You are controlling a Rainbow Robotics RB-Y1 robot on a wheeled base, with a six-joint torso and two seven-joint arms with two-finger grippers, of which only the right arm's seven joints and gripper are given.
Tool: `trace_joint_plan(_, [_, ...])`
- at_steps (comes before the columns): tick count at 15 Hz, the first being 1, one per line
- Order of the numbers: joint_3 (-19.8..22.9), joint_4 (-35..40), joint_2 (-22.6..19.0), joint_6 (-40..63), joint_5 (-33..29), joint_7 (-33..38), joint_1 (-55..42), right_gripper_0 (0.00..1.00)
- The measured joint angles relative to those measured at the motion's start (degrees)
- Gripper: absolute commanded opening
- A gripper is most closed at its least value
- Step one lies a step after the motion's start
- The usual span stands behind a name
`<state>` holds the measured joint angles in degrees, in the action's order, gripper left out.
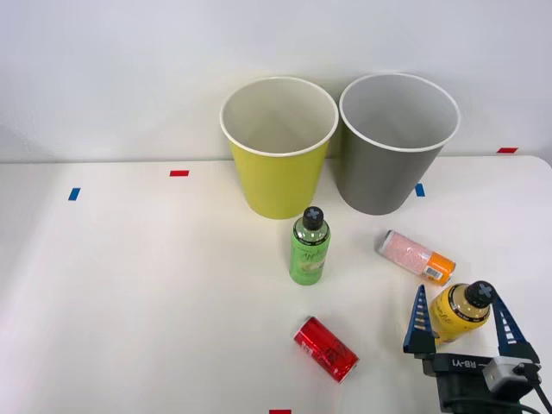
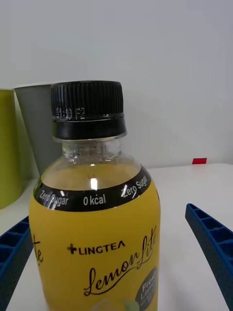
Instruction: Put cans in the gray bin, plastic bottles in the light green bin
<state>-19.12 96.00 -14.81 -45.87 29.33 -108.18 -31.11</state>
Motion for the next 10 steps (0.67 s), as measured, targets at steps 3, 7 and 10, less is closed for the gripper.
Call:
trace_joint_plan(3, [-0.42, -0.02, -1.06, 1.0, 0.54, -0.13, 0.67, 1.0])
trace_joint_plan(7, [-1.49, -0.02, -1.67, 1.13, 0.87, -0.45, 0.8, 0.24])
trace_joint_plan(10, [-1.77, -0.02, -1.56, 1.14, 0.99, -0.5, 1.24, 0.03])
